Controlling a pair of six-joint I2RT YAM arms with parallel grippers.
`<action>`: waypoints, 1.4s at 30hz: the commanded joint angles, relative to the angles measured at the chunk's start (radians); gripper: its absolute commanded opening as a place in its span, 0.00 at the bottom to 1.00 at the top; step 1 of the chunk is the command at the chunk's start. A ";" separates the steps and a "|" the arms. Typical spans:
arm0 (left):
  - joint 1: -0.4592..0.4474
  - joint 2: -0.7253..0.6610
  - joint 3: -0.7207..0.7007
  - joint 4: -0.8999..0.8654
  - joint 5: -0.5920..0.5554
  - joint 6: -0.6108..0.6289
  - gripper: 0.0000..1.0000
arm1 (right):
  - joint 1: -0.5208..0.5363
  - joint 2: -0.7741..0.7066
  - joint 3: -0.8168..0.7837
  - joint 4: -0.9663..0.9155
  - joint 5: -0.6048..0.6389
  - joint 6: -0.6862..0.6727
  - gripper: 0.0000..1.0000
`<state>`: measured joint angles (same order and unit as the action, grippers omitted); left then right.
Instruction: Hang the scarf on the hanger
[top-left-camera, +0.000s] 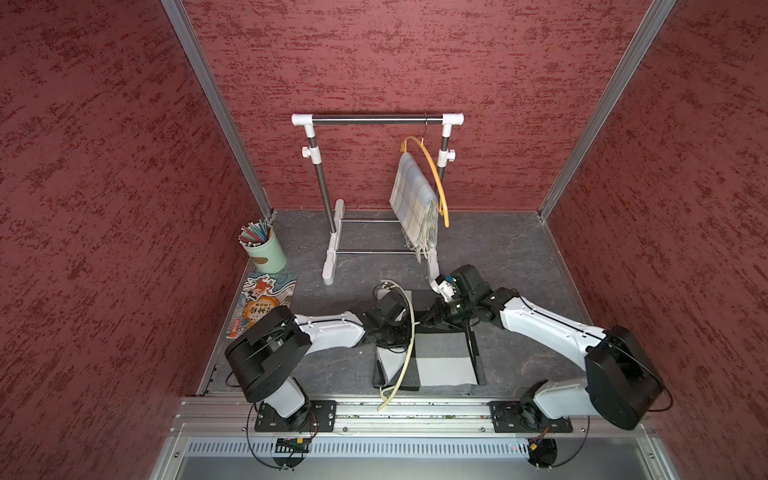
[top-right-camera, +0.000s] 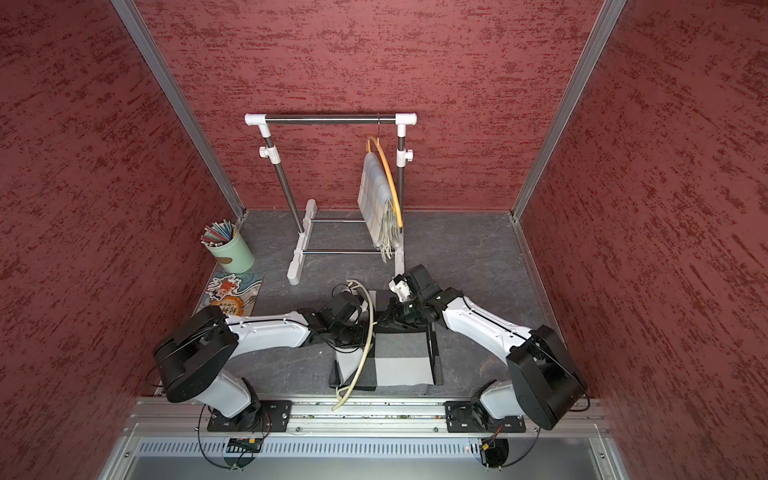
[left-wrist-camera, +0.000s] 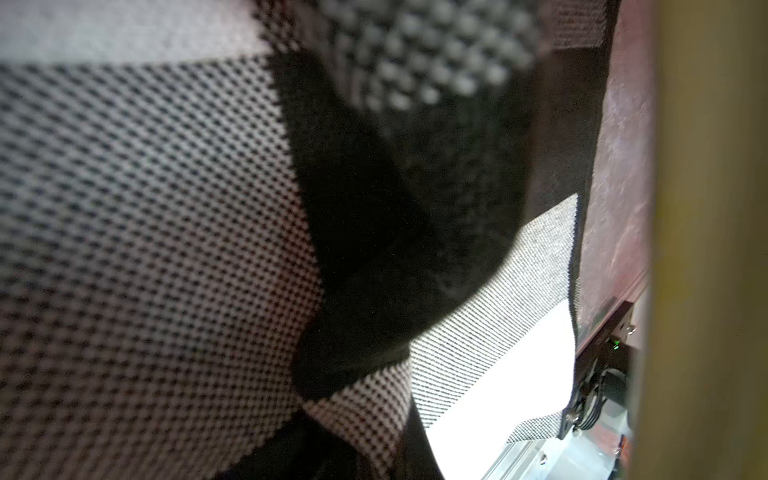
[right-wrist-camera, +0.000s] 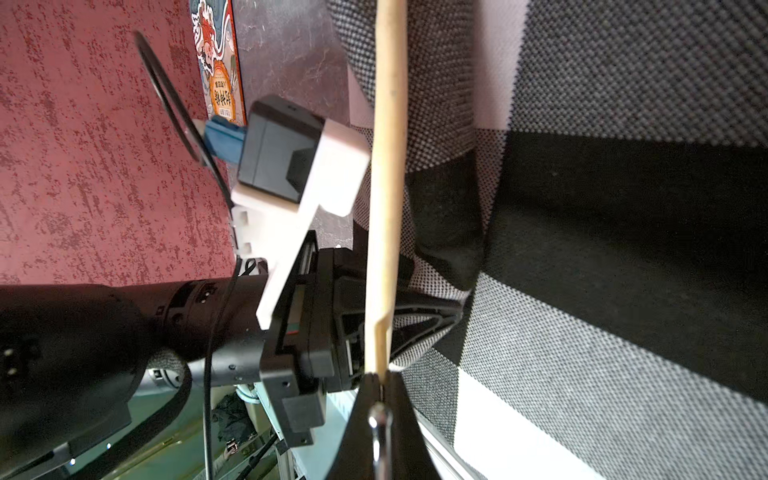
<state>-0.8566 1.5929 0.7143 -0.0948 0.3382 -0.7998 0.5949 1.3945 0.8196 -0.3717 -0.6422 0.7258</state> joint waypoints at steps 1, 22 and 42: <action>-0.008 0.019 0.027 0.078 0.087 -0.040 0.03 | -0.011 -0.005 -0.016 -0.024 0.064 0.002 0.00; 0.314 -0.328 0.004 -0.229 0.249 0.066 0.06 | -0.018 0.006 0.015 -0.038 0.065 0.006 0.00; -0.018 -0.222 -0.060 -0.212 0.137 -0.087 0.00 | -0.017 0.021 0.094 -0.093 0.047 -0.011 0.00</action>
<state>-0.8616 1.3544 0.6083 -0.3786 0.4408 -0.8661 0.5758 1.4071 0.8833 -0.4271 -0.6254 0.7250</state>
